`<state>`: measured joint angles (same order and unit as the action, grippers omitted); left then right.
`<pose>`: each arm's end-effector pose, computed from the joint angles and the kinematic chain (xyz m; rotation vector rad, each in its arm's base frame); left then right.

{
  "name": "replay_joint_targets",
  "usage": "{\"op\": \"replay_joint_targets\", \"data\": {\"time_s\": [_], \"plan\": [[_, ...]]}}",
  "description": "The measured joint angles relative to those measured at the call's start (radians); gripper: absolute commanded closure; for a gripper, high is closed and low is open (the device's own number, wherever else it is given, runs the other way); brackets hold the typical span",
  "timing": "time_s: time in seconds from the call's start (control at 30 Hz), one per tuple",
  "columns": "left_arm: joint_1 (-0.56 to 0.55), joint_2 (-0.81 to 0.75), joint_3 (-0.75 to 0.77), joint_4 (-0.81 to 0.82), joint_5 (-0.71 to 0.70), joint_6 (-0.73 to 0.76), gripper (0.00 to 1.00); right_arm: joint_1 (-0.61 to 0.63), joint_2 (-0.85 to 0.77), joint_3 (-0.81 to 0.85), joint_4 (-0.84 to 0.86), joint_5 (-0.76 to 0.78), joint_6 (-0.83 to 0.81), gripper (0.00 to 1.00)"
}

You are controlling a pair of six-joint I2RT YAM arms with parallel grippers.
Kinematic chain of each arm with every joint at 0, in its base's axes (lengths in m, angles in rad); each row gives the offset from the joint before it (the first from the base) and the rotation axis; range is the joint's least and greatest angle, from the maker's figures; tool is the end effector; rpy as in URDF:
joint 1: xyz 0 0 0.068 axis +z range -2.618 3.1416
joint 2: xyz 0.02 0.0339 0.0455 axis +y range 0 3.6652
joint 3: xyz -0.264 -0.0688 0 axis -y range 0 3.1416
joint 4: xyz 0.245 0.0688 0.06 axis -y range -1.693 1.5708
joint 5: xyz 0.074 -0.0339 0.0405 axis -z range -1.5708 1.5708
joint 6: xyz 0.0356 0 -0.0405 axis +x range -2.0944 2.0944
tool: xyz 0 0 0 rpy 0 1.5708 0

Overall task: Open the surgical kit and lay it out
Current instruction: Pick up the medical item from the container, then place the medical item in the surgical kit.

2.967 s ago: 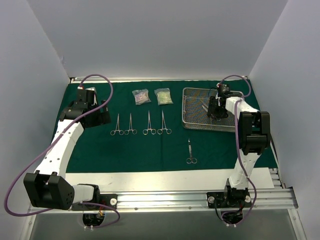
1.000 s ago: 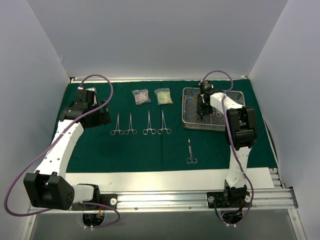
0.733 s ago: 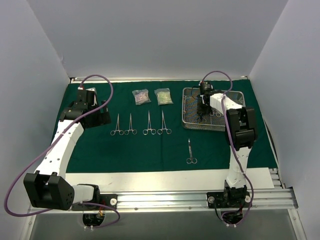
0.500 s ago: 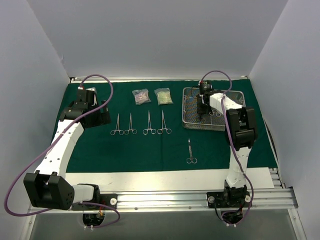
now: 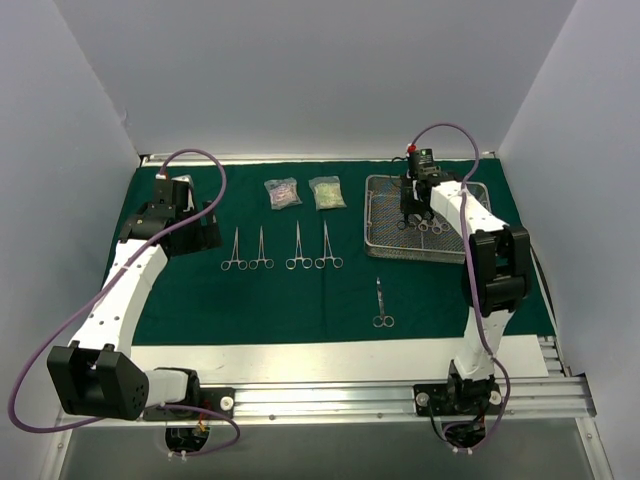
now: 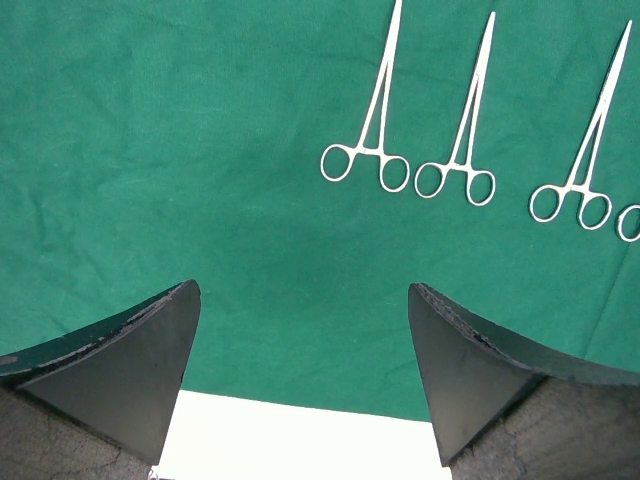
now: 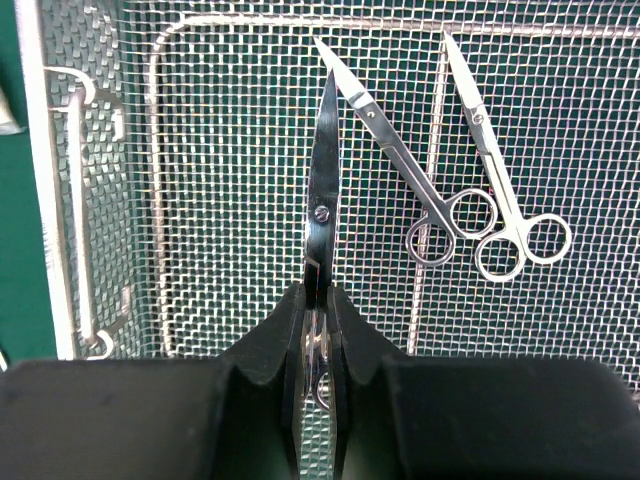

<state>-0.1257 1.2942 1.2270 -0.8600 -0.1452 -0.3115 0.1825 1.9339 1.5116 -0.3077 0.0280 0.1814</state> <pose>0.2605 -0.0277 0.3235 -0.2903 2.4671 -0.0032 0.4363 0.0795 0.2415 0.0132 2.3053 0.1547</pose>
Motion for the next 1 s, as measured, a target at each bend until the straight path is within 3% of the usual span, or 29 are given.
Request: {"op": "replay_joint_targets", "data": {"time_s": [0.2, 0.47, 0.73, 1.0], "plan": [[0.000, 0.000, 0.000, -0.001, 0.000, 0.000, 0.06, 0.037, -0.050, 0.000, -0.029, 0.005, 0.003, 1.00], [0.000, 0.000, 0.001, -0.003, -0.010, -0.001, 0.06, 0.201, -0.236, -0.042, -0.063, 0.022, 0.063, 1.00], [0.000, 0.000, 0.010, -0.007, -0.035, -0.003, 0.06, 0.463, -0.386, -0.242, -0.064, 0.052, 0.230, 1.00], [0.000, 0.010, 0.024, -0.006, -0.042, -0.018, 0.06, 0.600, -0.438, -0.507, -0.053, 0.063, 0.396, 1.00]]}}
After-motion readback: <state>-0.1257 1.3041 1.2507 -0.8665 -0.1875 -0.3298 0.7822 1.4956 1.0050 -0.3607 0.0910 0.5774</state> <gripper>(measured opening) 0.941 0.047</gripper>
